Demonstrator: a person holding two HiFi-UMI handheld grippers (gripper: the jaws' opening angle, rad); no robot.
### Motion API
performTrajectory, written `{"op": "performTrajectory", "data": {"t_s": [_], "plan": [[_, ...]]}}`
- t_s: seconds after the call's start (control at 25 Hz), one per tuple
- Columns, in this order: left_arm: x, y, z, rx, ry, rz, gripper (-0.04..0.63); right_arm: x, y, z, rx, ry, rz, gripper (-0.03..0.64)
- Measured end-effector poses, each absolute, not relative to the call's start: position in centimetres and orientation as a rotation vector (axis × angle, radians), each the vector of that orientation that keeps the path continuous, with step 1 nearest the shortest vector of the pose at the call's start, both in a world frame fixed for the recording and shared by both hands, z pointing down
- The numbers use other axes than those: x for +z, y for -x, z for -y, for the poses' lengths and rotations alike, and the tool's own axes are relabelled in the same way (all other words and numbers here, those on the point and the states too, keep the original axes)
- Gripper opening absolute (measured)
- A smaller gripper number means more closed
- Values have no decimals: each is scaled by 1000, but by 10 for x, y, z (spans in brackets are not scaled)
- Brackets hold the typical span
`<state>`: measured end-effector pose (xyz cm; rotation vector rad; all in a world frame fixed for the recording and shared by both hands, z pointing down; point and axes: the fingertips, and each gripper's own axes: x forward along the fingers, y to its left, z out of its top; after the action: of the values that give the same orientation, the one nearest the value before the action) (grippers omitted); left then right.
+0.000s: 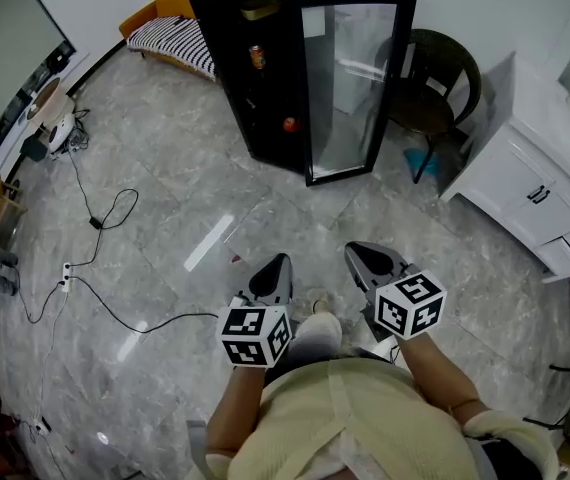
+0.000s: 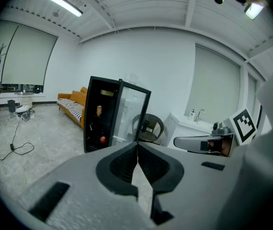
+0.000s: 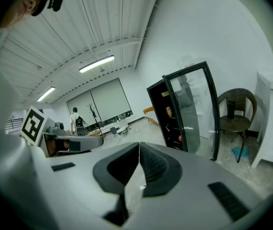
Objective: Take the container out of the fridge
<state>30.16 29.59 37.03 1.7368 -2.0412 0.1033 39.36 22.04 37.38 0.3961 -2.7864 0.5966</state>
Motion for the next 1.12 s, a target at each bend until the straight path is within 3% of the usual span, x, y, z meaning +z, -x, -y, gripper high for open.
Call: {"op": "performTrajectory", "data": {"t_s": [1.12], "plan": [[383, -207, -194, 95, -1666, 2059, 23, 391, -294, -127, 563, -276, 2704, 29]]}}
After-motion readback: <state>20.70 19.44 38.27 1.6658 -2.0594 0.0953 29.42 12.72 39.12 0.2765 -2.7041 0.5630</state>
